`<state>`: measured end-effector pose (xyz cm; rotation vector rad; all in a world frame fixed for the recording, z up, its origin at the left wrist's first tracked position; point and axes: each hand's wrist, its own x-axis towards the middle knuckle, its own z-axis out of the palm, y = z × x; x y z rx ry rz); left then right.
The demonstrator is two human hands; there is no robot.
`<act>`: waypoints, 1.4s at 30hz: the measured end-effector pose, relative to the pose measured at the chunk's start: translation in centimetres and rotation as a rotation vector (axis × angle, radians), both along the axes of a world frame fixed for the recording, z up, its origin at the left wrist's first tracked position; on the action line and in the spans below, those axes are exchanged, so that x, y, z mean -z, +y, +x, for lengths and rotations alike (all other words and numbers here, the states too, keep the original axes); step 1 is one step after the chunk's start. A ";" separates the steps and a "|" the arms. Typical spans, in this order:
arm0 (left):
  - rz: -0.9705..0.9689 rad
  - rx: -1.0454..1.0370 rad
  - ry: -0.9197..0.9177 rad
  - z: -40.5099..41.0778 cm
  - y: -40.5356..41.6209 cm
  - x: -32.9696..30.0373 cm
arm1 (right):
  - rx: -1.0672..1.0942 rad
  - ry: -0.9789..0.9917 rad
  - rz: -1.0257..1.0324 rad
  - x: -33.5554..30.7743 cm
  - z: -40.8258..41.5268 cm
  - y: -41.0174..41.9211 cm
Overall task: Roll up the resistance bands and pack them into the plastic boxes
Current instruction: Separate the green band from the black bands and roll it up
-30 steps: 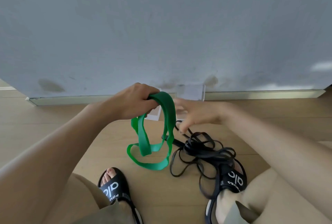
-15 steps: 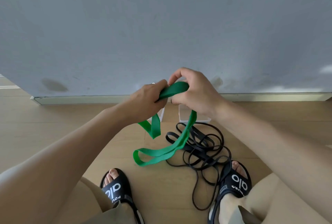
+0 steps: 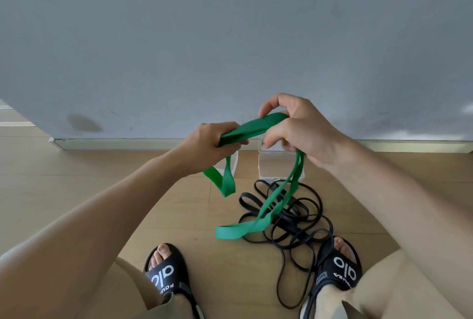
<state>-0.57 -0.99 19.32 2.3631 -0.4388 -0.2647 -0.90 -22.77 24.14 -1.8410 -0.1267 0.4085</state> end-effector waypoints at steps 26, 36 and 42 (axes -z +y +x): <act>0.343 0.082 0.123 1.0 3.3 5.5 | -0.081 0.299 0.256 0.6 -0.6 0.3; 0.195 0.174 0.269 -0.2 1.1 9.7 | 0.004 0.401 0.460 -0.9 0.6 -1.8; 0.129 0.026 0.236 1.0 0.8 10.2 | -0.035 0.432 0.514 -1.4 0.3 -1.9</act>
